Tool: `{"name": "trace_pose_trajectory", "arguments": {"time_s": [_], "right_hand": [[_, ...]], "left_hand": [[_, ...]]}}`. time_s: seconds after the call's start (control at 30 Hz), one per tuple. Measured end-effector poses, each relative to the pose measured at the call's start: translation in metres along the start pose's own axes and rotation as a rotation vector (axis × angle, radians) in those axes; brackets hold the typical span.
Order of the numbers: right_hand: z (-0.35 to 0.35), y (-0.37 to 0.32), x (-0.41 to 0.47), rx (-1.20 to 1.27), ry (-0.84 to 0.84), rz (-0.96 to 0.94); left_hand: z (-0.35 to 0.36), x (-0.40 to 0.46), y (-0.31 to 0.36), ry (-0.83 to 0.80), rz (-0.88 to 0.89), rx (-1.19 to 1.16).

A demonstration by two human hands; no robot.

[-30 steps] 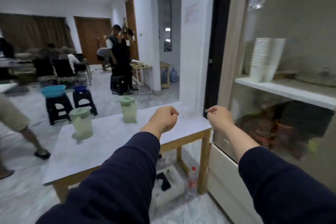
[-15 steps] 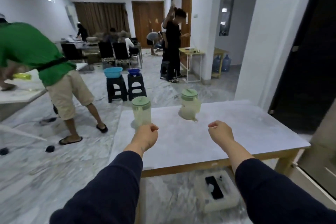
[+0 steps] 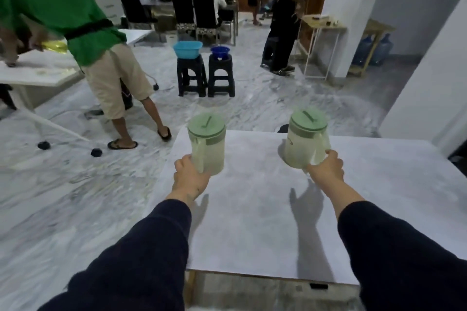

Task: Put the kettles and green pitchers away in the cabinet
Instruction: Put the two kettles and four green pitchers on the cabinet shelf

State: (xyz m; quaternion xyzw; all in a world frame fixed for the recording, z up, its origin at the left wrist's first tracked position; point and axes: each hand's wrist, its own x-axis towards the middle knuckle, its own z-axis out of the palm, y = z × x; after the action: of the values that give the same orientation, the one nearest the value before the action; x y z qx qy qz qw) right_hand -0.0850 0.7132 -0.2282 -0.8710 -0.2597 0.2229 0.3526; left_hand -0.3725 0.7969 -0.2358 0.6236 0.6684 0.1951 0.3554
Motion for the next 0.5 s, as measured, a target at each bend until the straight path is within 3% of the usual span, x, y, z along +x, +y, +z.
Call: {"name": "trace_pose_trajectory", "arguments": {"time_s": [0.2, 0.33, 0.5], "right_hand": [[0.025, -0.002, 0.049, 0.136, 0.162, -0.003], [0.031, -0.006, 0.064, 0.222, 0.27, 0.003], [0.031, -0.006, 0.071, 0.185, 0.167, -0.097]], "left_hand": [[0.017, 0.041, -0.004, 0.066, -0.02, -0.033], [0.021, 0.055, 0.005, 0.17, -0.024, -0.191], [0.027, 0.063, 0.016, 0.198, 0.04, -0.328]]}}
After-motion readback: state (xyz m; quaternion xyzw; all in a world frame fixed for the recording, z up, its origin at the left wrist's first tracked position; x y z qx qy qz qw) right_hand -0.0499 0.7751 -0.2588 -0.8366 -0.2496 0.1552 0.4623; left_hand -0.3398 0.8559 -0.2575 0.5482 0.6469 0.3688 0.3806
